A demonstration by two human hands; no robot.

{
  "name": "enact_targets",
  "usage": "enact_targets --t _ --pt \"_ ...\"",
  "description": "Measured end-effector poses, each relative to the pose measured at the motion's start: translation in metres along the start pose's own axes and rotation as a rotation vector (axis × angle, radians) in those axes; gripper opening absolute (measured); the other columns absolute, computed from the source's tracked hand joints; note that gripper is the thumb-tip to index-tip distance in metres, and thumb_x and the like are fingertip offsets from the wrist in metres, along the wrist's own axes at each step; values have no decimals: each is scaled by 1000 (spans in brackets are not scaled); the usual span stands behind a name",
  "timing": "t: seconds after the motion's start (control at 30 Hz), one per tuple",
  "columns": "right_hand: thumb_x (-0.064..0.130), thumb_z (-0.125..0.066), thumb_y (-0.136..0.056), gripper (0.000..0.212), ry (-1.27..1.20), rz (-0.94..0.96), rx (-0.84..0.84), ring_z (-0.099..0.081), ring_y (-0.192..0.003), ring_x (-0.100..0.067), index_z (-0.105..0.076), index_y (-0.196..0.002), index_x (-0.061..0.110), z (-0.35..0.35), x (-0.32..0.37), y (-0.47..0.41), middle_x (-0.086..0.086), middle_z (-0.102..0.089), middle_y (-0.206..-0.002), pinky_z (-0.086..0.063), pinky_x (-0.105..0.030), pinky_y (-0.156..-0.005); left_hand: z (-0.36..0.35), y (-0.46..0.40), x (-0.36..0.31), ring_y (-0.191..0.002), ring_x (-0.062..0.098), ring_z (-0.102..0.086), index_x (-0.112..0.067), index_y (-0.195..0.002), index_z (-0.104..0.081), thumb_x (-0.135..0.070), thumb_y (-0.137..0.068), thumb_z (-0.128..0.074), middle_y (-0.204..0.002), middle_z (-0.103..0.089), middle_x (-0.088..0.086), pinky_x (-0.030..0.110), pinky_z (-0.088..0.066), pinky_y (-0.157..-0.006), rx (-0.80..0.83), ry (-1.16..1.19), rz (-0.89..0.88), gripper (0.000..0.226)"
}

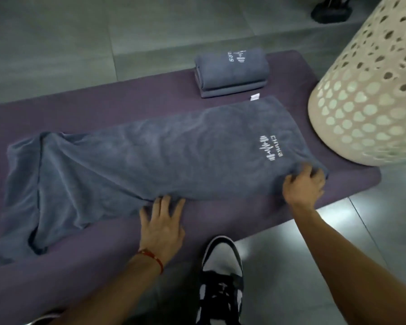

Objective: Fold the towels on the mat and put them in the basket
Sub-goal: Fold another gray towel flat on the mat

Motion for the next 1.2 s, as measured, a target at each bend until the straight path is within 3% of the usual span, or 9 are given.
enact_targets --t 0.13,0.37,0.53,0.63,0.73,0.9,1.07,1.13,1.2 --pt "13 -56 -93 54 -127 -168 127 -44 -128 -51 -37 -139 -6 8 -41 -11 -34 -44 -140 -36 -52 -111 -1 -11 15 -139 35 -33 -32 -150 -39 -26 -79 -70 -154 -34 13 69 -36 -99 22 1 -4 77" --pt "20 -68 -90 41 -325 -468 36 -57 -118 -41 -55 -122 -3 24 -65 -54 -26 -55 -130 -48 -43 -101 12 -58 38 -141 38 -26 -48 -152 -19 -19 -86 -65 -158 -25 13 65 -34 -104 39 -96 -28 86" --pt "26 -73 -89 32 -336 -405 26 -63 -83 -29 -67 -88 -6 21 -65 -73 -20 -63 -86 -47 -36 -73 22 -76 39 -117 41 -41 -41 -150 -32 0 -83 -61 -142 -33 22 57 -47 -83 -32 -184 -90 84" --pt "34 -71 -87 39 -310 -336 -24 -66 -90 -35 -66 -93 -4 25 -64 -73 -21 -64 -86 -42 -33 -71 28 -80 42 -106 39 -45 -33 -148 -39 2 -78 -66 -126 -37 20 52 -55 -70 -59 -149 -137 82" --pt "46 -72 -81 39 -468 -373 -45 -65 -86 -35 -63 -91 9 32 -69 -69 -17 -66 -95 -57 -41 -76 37 -67 47 -95 38 -52 -17 -131 -46 6 -71 -67 -110 -45 16 46 -54 -54 -90 -73 -127 68" --pt "32 -80 -84 36 -870 -603 107 -45 -57 -16 -50 -73 15 45 -87 -70 -3 -51 -73 -39 -17 -38 43 -27 54 -73 38 -63 -12 -100 -52 -14 -70 -42 -86 -63 16 43 -52 -48 -127 -25 -180 31" --pt "24 -79 -85 24 -769 -577 219 -57 -84 -23 -61 -84 8 41 -107 -67 -4 -59 -87 -50 -26 -52 26 -13 31 -80 34 -63 -12 -93 -67 -43 -69 -53 -89 -63 12 43 -48 -68 70 -239 -130 42" --pt "17 -75 -87 22 -502 -416 163 -61 -91 -28 -69 -101 0 38 -114 -61 -11 -67 -93 -54 -24 -58 22 -14 14 -80 35 -64 -11 -98 -69 -33 -65 -73 -94 -63 15 43 -49 -67 83 -304 -176 40" --pt "18 -72 -88 30 -149 -216 96 -66 -101 -35 -69 -113 1 40 -116 -56 -17 -71 -106 -52 -32 -83 15 -12 2 -73 35 -65 -10 -103 -69 -14 -61 -80 -93 -64 17 41 -51 -59 118 -316 -183 43"
Point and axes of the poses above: each hand's wrist, its own y-axis away from the middle knuckle, its own z-axis out of the back of the hand, x = y × z, the point moved 4 cm from there along -y, towards the middle knuckle
